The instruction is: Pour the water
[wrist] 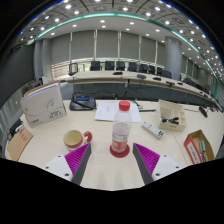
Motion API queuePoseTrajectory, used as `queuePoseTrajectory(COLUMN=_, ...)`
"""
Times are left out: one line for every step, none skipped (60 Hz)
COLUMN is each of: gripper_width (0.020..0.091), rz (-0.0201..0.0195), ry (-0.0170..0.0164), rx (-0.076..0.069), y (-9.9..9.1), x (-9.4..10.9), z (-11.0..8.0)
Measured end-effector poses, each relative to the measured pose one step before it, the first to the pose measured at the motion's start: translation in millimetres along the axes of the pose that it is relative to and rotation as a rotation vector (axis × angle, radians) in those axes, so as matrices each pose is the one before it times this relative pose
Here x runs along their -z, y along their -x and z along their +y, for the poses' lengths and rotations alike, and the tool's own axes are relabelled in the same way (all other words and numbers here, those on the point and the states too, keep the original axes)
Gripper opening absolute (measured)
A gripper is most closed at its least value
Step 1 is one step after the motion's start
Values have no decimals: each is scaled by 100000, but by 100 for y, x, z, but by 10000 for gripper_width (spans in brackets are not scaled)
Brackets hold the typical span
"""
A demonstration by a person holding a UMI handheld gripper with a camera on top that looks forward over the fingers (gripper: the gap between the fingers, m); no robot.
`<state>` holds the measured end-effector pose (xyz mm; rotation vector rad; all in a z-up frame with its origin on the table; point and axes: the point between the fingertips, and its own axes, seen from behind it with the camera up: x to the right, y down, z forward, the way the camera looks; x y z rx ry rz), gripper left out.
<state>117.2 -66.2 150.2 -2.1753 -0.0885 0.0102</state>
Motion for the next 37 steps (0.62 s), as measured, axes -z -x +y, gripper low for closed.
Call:
queuePoseTrajectory(gripper_width=860, rz=508, ry=279, rx=-97, y=324, x=992, z=84)
queuePoseTrajectory(gripper_width=859, rz=474, ry=755, rx=33, y=173, x=1097, z=174)
queuePoseTrajectory(gripper_width=858, rz=772, ry=649, rx=-99, y=372, x=937, z=287)
queuePoseTrajectory(gripper_width=859, rz=591, ry=728, rx=-131, y=293, x=849, z=375)
queuePoseTrajectory(gripper_width=858, rz=493, ry=666, rx=-136, y=316, x=931, z=324)
queuePoseTrajectory(gripper_width=858, rz=343, ry=489, rx=-96, y=344, x=927, z=298)
queuePoseTrajectory(gripper_width=859, rz=382, ry=302, rx=-36, y=314, x=894, z=274)
queuePoseTrajectory(gripper_width=860, rz=416, ry=234, rx=-61, y=316, x=888, z=272)
queuePoseTrajectory(gripper_width=860, rz=288, ry=287, rx=-126, y=342, x=835, z=307)
queuePoseTrajectory(gripper_width=861, rz=233, ry=292, rx=-97, y=354, x=781, z=288)
queuePoseTrajectory(gripper_width=860, rz=225, ry=359, rx=-25, y=295, x=891, z=225)
queuePoseTrajectory(gripper_width=859, rz=198, ry=73, rx=-18, y=229, x=719, z=302)
queuePoseTrajectory(gripper_width=859, rz=288, ry=154, rx=-67, y=297, x=703, z=251)
queuePoseTrajectory(gripper_width=861, rz=284, ry=-7, rx=-135, y=259, x=645, z=274)
queuePoseTrajectory(gripper_width=861, rz=153, ry=-36, rx=-47, y=228, x=619, z=251)
queuePoseTrajectory(gripper_width=861, rz=24, ry=-95, rx=86, y=240, x=600, z=215)
queuePoseTrajectory(gripper_width=862, rz=36, ry=-105, rx=217, y=211, x=569, z=194)
queuePoseTrajectory(gripper_width=861, rz=50, ry=9, rx=268, y=199, x=567, z=220)
queuePoseTrajectory(gripper_width=862, rz=146, ry=64, rx=263, y=146, x=549, z=232)
queuePoseTrajectory(gripper_width=861, rz=301, ry=136, rx=250, y=196, x=559, z=121)
queuePoseTrajectory(gripper_width=861, rz=258, ry=32, rx=196, y=83, x=498, z=250)
queuePoseTrajectory(gripper_width=858, rz=232, ry=92, rx=56, y=99, x=496, z=235)
queuePoseTrajectory(gripper_width=858, rz=-29, ry=143, rx=-116, y=146, x=459, z=233)
queuePoseTrajectory(gripper_width=859, rz=-292, ry=65, rx=-225, y=195, x=436, z=230)
queuePoseTrajectory(gripper_width=860, rz=-309, ry=-17, rx=-286, y=186, x=393, z=198)
queuePoseTrajectory(gripper_width=861, rz=-166, ry=-21, rx=-347, y=165, x=368, z=185)
queuePoseTrajectory(gripper_width=860, rz=-65, ry=110, rx=-392, y=95, x=332, z=210)
queuePoseTrajectory(gripper_width=859, rz=4, ry=117, rx=-462, y=88, x=303, z=199)
queuePoseTrajectory(gripper_width=859, rz=-11, ry=2, rx=-453, y=87, x=263, z=162)
queuePoseTrajectory(gripper_width=858, rz=29, ry=24, rx=-419, y=87, x=267, z=160)
queuePoseTrajectory(gripper_width=859, rz=12, ry=104, rx=-297, y=89, x=244, z=164)
queuePoseTrajectory(gripper_width=860, rz=-19, ry=45, rx=21, y=71, x=235, z=121)
queuePoseTrajectory(gripper_width=860, rz=-108, ry=-157, rx=343, y=65, x=188, z=93)
queuePoseTrajectory(gripper_width=861, rz=-75, ry=-139, rx=447, y=76, x=151, z=33)
queuePoseTrajectory(gripper_width=859, rz=20, ry=25, rx=435, y=48, x=127, z=88)
queuePoseTrajectory(gripper_width=859, rz=178, ry=78, rx=287, y=-24, x=104, z=51)
queuePoseTrajectory(gripper_width=858, rz=223, ry=19, rx=83, y=-57, x=90, z=32)
